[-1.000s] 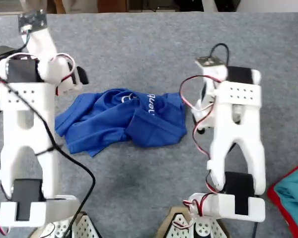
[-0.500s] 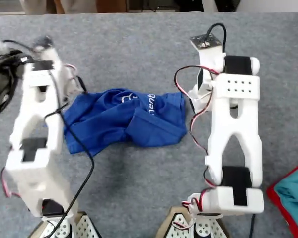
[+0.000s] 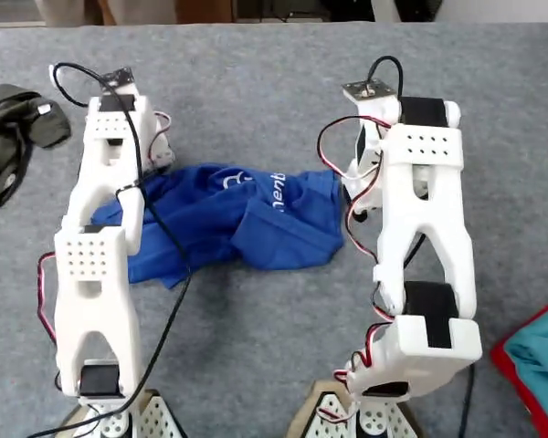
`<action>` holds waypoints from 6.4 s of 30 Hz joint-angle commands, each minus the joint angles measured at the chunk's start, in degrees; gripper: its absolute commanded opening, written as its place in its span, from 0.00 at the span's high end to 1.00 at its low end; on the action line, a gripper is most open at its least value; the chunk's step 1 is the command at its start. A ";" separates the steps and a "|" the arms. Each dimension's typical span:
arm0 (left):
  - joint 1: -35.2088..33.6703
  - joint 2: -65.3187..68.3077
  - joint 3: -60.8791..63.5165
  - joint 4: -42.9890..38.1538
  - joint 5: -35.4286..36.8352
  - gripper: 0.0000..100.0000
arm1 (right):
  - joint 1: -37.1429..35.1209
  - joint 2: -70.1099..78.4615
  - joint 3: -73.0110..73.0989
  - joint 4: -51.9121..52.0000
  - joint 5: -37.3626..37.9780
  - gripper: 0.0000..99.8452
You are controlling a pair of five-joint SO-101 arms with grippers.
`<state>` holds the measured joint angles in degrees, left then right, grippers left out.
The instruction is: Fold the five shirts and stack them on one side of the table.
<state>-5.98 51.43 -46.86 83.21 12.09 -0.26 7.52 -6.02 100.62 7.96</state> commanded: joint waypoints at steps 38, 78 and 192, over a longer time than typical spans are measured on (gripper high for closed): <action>42.37 -36.00 -29.98 17.58 -2.73 0.98 | 30.20 -9.45 -12.26 1.49 1.14 0.73; -40.53 -77.85 22.51 17.58 -9.85 0.81 | -36.18 -21.41 -2.51 -3.16 4.66 0.73; 33.49 -33.63 22.07 -3.43 8.26 0.80 | 25.80 27.21 -37.32 -9.58 10.20 0.74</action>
<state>25.05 13.71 -12.57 75.03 19.56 33.49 34.51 -36.97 96.04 18.51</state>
